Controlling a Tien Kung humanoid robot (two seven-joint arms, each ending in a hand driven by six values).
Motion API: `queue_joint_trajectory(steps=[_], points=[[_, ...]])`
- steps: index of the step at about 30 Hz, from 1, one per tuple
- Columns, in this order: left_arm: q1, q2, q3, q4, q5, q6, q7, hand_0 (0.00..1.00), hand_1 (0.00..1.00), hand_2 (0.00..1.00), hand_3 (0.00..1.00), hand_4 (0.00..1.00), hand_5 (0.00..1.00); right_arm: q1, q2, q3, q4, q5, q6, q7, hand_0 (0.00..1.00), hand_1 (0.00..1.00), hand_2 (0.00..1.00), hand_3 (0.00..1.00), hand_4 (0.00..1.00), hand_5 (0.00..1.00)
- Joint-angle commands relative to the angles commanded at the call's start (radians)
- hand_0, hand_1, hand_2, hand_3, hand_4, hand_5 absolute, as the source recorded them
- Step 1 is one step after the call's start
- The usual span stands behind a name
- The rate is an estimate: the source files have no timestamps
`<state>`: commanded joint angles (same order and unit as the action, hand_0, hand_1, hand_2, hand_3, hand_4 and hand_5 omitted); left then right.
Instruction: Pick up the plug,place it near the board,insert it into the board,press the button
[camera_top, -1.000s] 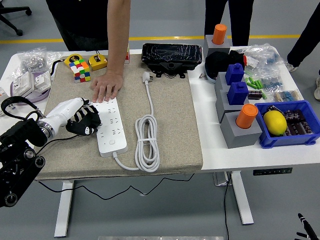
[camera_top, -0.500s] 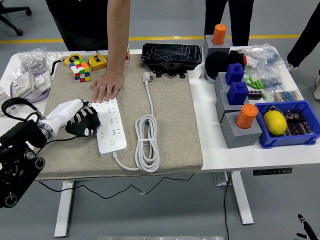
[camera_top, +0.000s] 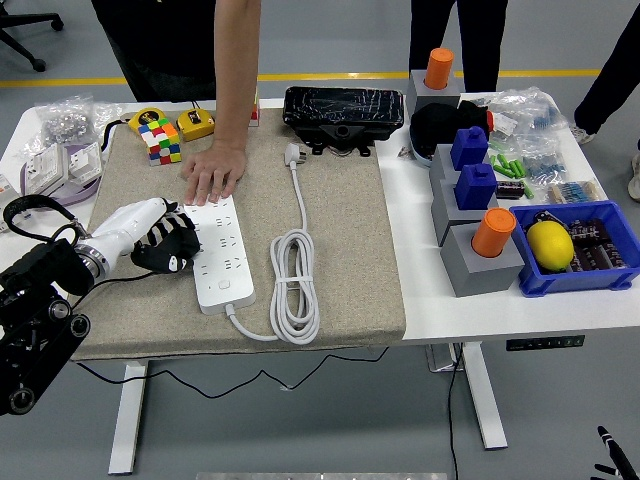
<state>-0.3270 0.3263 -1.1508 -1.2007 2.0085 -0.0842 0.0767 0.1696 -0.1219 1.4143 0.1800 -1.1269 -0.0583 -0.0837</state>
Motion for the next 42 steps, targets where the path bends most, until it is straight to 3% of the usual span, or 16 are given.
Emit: queue_joint_trajectory(steps=[11,40,41,42], points=[[-0.001,0.002,-0.005,0.003,0.004,0.000,-0.001,0.392,0.591,0.627,0.609,0.709,0.002,0.002,-0.001,0.002,0.000,-0.001,-0.001,0.001,0.809,0.751,0.732,0.769,0.998,0.998],[0.005,0.001,0.007,0.005,-0.012,-0.005,-0.004,0.408,0.612,0.634,0.611,0.718,0.002,0.000,-0.001,0.002,0.000,0.002,-0.003,0.001,0.809,0.751,0.731,0.770,0.998,0.998],[0.006,0.002,0.007,0.006,-0.014,-0.005,-0.005,0.460,0.694,0.651,0.613,0.889,0.002,-0.001,-0.001,0.003,0.000,0.000,-0.003,0.001,0.808,0.750,0.730,0.769,0.998,0.998],[0.006,0.002,0.007,0.006,-0.015,-0.006,-0.005,0.460,0.694,0.651,0.613,0.889,0.002,-0.002,-0.001,0.003,0.000,-0.001,-0.003,0.000,0.808,0.750,0.730,0.769,0.998,0.998]])
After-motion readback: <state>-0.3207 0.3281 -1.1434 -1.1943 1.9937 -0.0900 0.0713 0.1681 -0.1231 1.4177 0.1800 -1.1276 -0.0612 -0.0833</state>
